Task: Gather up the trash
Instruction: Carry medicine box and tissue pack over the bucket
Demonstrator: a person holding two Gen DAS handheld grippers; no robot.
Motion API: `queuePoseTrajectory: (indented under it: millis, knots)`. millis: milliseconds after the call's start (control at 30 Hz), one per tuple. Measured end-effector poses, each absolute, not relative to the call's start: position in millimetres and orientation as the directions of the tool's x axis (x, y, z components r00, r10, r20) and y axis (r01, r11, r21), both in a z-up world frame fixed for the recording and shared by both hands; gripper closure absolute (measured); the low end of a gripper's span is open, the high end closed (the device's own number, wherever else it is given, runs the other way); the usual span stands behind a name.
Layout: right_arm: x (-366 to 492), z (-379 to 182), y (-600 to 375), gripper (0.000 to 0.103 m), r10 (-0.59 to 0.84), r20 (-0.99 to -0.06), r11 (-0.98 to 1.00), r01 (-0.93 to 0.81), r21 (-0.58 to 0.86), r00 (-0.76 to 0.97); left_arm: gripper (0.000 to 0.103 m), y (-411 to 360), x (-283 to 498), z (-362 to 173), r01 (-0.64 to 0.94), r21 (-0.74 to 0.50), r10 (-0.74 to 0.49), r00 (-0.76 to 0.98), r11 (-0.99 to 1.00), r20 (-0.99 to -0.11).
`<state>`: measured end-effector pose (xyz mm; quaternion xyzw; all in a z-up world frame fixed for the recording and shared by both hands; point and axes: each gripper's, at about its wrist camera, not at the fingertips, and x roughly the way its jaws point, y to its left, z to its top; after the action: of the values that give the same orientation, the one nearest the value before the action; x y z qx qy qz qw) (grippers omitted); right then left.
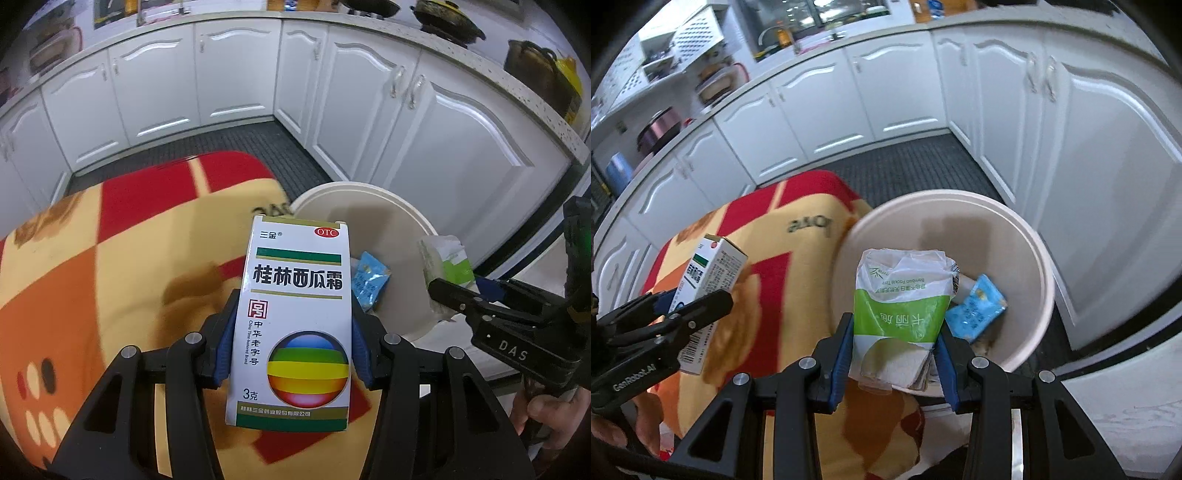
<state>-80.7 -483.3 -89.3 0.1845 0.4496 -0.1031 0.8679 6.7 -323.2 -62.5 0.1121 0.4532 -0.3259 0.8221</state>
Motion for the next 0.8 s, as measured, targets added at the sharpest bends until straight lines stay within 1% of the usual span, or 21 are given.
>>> queuePoseTrajectory:
  millis: [367, 733, 767, 800]
  knots:
    - [-84.9, -102.8, -509.6, 0.064, -0.043, -0.830, 0.889, 0.400, 0.222, 0.556, 0.053, -369.3, 12.1, -76.9, 0.686, -0.112, -0.439, 0.323, 0.719, -0.838]
    - [-70.2, -116.7, -534.8, 0.063, -0.065, -0.843, 0.863, 0.455, 0.222, 0.534, 0.053, -393.8, 28.5, -93.2, 0.680, -0.130, -0.428, 0.291, 0.722, -0.856]
    - [-69.0, -118.2, -536.5, 0.061, -0.062, -0.844, 0.861, 0.456, 0.225, 0.533, 0.053, -395.2, 29.7, -94.9, 0.676, -0.134, -0.427, 0.287, 0.724, -0.857]
    - [-68.5, -119.5, -538.1, 0.053, -0.062, -0.844, 0.857, 0.461, 0.228, 0.533, 0.052, -395.3, 31.4, -97.0, 0.673, -0.145, -0.431, 0.280, 0.726, -0.858]
